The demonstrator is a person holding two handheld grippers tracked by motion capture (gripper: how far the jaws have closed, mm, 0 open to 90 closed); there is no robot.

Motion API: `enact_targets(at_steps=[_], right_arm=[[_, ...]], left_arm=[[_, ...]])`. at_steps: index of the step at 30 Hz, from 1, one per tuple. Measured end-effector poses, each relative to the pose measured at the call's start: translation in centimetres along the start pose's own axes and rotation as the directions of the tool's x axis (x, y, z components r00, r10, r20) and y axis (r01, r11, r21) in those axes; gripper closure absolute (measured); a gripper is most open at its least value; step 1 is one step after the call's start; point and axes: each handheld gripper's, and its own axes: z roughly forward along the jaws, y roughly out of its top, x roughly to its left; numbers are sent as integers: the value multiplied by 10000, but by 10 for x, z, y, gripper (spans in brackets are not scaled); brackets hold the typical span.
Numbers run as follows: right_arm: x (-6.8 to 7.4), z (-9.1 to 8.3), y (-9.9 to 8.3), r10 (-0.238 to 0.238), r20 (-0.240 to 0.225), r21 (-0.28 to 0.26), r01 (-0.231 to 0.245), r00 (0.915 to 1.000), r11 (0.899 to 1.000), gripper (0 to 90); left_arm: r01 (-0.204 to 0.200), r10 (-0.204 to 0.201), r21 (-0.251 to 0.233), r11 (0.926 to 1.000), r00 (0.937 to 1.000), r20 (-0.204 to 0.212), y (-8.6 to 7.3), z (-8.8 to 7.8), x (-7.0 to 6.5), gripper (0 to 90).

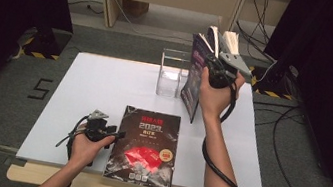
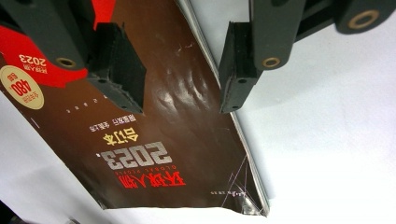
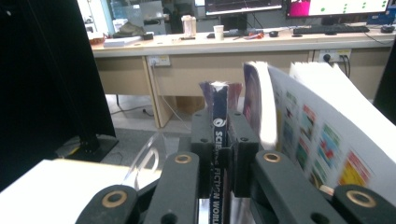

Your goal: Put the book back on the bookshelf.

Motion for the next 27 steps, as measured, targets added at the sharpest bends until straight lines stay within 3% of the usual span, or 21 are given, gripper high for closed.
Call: enact_targets(at_steps=[12, 17, 21, 27], right_arm=[[-10, -26, -14, -30, -174, 662, 42, 9998, 9978, 804], [-14, -32, -17, 144, -58, 1067, -137, 9999, 9942, 780], [-17, -32, -21, 273, 47, 1758, -277, 9996, 9840, 770], [-19, -31, -27, 315, 85, 1930, -325, 9995, 9807, 782]], left_arm=[[-22, 22, 7, 10000, 10000, 39, -1, 1, -3, 502], [-25, 24, 54, 10000, 10000, 66, -1, 1, -3, 502], [-7, 7, 55, 10000, 10000, 66, -1, 1, -3, 502], [6, -6, 59, 10000, 10000, 80, -2, 2, -3, 502]])
